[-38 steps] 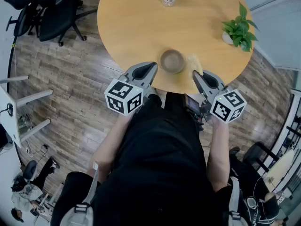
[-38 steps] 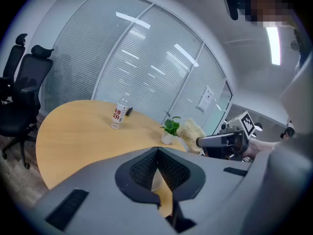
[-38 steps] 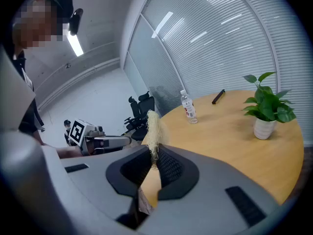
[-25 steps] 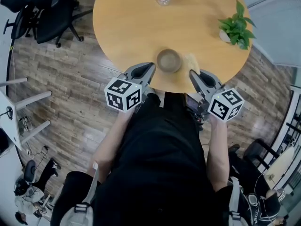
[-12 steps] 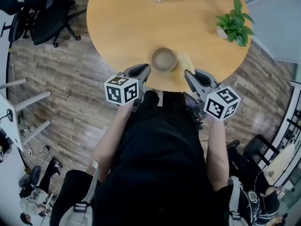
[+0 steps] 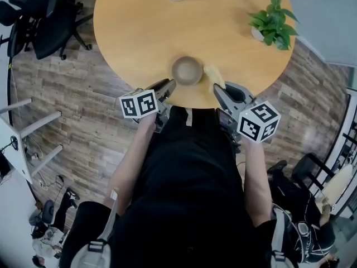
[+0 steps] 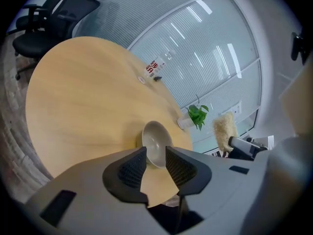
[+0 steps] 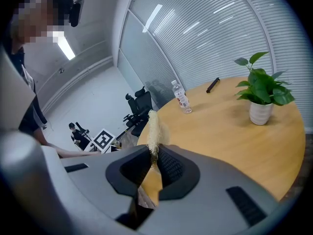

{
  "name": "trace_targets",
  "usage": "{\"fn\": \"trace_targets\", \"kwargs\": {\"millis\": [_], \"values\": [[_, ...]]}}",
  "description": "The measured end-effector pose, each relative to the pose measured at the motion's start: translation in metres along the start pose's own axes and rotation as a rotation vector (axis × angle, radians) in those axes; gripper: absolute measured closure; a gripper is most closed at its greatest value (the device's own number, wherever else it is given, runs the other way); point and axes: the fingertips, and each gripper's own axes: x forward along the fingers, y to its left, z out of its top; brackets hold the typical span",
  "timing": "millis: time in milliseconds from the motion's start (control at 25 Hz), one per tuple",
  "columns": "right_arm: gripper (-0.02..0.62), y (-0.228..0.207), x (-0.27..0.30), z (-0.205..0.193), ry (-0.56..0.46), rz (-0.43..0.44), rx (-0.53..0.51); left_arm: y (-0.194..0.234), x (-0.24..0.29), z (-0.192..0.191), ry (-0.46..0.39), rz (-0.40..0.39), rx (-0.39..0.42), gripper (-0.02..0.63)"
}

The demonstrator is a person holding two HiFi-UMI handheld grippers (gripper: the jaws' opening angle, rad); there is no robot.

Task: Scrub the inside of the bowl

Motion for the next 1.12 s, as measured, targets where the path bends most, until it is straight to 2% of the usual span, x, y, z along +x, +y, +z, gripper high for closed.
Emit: {"fn": "trace_targets", "kwargs": {"millis": [200,680,760,840,1120], "values": [[0.555,-0.010,-0.003,-0.001,0.005,-0.006,0.014,0.010,0.016,-0.008,0.025,0.016,-0.085,0.465],[0.555,-0.021,-0.007,0.000,0.022,-0.018,0.027,0.022,0.037,-0.008,0.057,0.063,-0.143,0.450],[0.555,-0.021,-0.005,0.000,0.024,-0.017,0.029,0.024,0.037,-0.008,0.059,0.070,-0.147,0.465],[0.555,-0.023,-0.004,0.002,0.025,-0.015,0.031,0.025,0.038,-0.006,0.058,0.073,-0.148,0.510],[0.555,-0.024,0.001,0.005,0.029,-0.008,0.031,0.026,0.042,-0.003,0.070,0.061,-0.166,0.546]]}}
